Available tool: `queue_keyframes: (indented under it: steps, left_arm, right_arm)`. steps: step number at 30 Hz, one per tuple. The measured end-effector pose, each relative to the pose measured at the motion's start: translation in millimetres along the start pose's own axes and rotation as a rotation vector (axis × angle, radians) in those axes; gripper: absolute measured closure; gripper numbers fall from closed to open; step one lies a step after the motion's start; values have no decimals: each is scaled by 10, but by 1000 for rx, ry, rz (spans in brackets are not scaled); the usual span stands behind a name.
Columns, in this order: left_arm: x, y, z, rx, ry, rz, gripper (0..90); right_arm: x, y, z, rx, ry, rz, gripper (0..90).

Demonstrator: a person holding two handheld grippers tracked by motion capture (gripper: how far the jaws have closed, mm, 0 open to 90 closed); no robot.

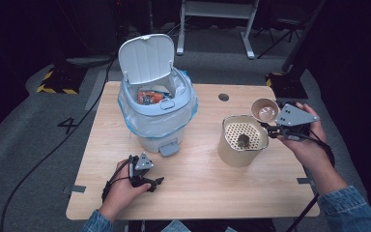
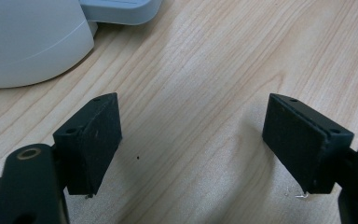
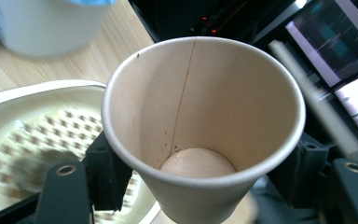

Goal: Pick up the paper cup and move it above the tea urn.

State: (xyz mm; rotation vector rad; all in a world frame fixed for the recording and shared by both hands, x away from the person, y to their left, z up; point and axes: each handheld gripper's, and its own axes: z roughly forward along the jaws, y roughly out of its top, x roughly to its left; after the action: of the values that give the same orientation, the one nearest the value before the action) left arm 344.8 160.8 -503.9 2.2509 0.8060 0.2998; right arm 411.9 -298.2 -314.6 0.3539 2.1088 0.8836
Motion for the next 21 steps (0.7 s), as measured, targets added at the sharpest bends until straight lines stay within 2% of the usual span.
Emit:
queue_keyframes:
  steps: [1,2,3,4,5,8,12,17,21]
  left_arm:
    - [0,0,0,0,0,0,200]
    - [0,0,0,0,0,0,200]
    - [0,0,0,0,0,0,200]
    - [0,0,0,0,0,0,200]
    - [0,0,0,0,0,0,200]
    - [0,0,0,0,0,0,200]
    - [-1,0,0,-1,1,1,200]
    - [0,0,0,-1,0,1,200]
    - [0,0,0,-1,0,0,200]
  right_arm:
    - [0,0,0,0,0,0,319]
    - [-31,-41,2,-10,35,77,318]
    - [-31,-41,2,-10,35,77,318]
    - [-59,-82,0,-25,76,170,317]
    - [-59,-82,0,-25,76,170,317]
    - [-104,-133,-2,-31,141,287,315]
    - [-183,-229,11,-12,276,521,314]
    - [-205,-275,0,-28,284,560,309]
    - [-213,-300,-12,-8,295,566,308]
